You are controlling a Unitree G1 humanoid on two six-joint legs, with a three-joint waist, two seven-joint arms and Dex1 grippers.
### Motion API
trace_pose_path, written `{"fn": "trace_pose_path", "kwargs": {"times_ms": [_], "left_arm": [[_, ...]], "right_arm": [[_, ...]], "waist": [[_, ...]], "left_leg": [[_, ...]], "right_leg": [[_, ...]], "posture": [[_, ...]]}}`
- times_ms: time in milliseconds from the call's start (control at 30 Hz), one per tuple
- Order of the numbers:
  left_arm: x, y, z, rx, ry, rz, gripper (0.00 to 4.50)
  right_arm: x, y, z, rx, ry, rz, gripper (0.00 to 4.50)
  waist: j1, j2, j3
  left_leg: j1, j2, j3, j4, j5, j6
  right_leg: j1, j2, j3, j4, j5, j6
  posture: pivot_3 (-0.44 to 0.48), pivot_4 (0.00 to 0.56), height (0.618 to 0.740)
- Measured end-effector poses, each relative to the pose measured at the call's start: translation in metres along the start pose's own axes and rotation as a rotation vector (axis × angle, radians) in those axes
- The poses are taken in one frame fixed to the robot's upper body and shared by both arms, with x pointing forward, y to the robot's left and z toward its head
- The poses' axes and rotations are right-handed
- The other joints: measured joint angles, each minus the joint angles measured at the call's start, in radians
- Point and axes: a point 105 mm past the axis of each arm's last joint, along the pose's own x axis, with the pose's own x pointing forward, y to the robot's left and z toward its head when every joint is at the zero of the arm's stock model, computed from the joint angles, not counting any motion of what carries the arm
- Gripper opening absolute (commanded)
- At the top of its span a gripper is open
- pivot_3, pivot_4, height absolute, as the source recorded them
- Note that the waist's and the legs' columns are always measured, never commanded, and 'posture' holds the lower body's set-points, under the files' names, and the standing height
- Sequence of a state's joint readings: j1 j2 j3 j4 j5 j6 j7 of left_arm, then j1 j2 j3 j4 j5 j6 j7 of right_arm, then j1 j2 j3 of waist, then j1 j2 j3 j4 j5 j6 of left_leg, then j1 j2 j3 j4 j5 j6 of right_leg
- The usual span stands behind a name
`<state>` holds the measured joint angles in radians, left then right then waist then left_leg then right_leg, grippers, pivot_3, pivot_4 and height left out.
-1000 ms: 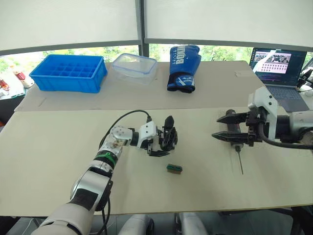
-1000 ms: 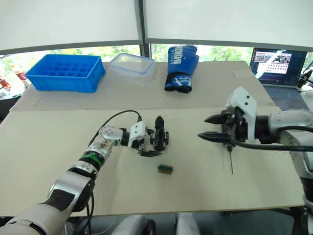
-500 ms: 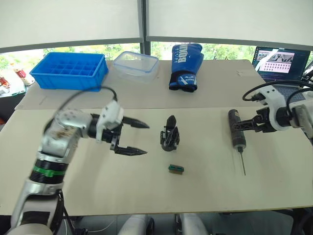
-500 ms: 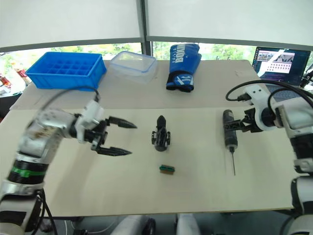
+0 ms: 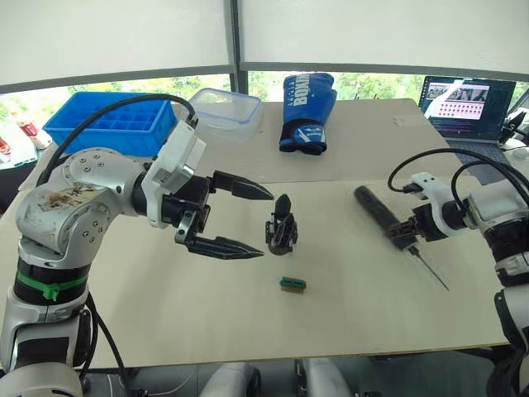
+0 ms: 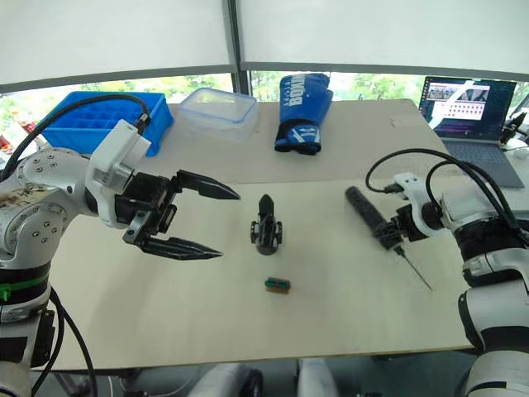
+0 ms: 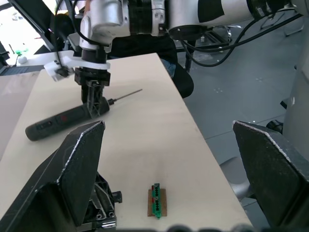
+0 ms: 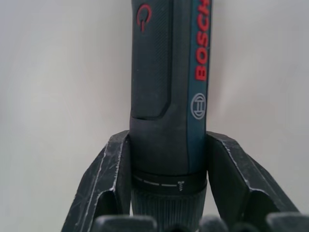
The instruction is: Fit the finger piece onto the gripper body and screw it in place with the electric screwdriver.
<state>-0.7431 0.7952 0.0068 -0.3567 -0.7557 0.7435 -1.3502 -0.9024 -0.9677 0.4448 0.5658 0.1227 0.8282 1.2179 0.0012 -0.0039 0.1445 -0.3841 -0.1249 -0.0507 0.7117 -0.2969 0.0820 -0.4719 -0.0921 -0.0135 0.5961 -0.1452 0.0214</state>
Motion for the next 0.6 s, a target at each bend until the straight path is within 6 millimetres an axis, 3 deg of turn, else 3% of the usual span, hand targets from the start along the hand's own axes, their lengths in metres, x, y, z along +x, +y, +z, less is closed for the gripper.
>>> {"fn": "trace_pose_path", "kwargs": {"times_ms": [100,233,300,433,600], "left_arm": [[-0.001,-0.002,-0.002,0.006,0.014,-0.014,4.5],[0.004,-0.006,-0.005,0.043,0.033,-0.065,4.5],[0.006,-0.008,-0.006,0.052,0.033,-0.085,4.5],[0.008,-0.01,-0.003,0.084,0.037,-0.119,4.5],[0.006,-0.012,-0.002,0.103,0.043,-0.138,4.5]], "right_arm": [[-0.013,0.005,-0.018,-0.221,0.103,0.052,1.83],[-0.019,0.006,-0.023,-0.404,0.161,0.047,1.83],[-0.017,0.006,-0.026,-0.424,0.173,0.054,2.9],[-0.017,0.009,-0.036,-0.419,0.231,0.092,4.23],[-0.026,0.013,-0.039,-0.301,0.272,0.12,4.23]], "waist": [[0.007,0.005,0.004],[0.0,0.004,0.005],[-0.003,0.004,0.005],[-0.003,0.004,0.005],[-0.001,0.004,0.005]], "left_leg": [[-0.001,-0.001,0.0,0.0,0.0,0.0],[0.001,0.0,0.002,0.001,-0.002,-0.004],[0.002,0.001,0.002,0.001,-0.002,-0.006],[0.002,0.001,0.001,0.0,0.0,-0.004],[0.001,0.001,0.001,0.001,0.0,-0.003]], "right_leg": [[-0.001,0.001,-0.001,0.0,0.0,0.0],[0.0,0.0,0.0,0.0,0.0,0.0],[0.001,0.0,0.0,0.001,0.0,0.0],[0.0,0.001,0.001,0.002,0.0,-0.001],[0.0,0.0,0.001,0.001,0.0,-0.001]], "posture": [[0.0,0.15,0.74],[0.0,0.15,0.74],[0.0,0.15,0.74],[0.0,0.15,0.74],[0.0,0.15,0.74]]}}
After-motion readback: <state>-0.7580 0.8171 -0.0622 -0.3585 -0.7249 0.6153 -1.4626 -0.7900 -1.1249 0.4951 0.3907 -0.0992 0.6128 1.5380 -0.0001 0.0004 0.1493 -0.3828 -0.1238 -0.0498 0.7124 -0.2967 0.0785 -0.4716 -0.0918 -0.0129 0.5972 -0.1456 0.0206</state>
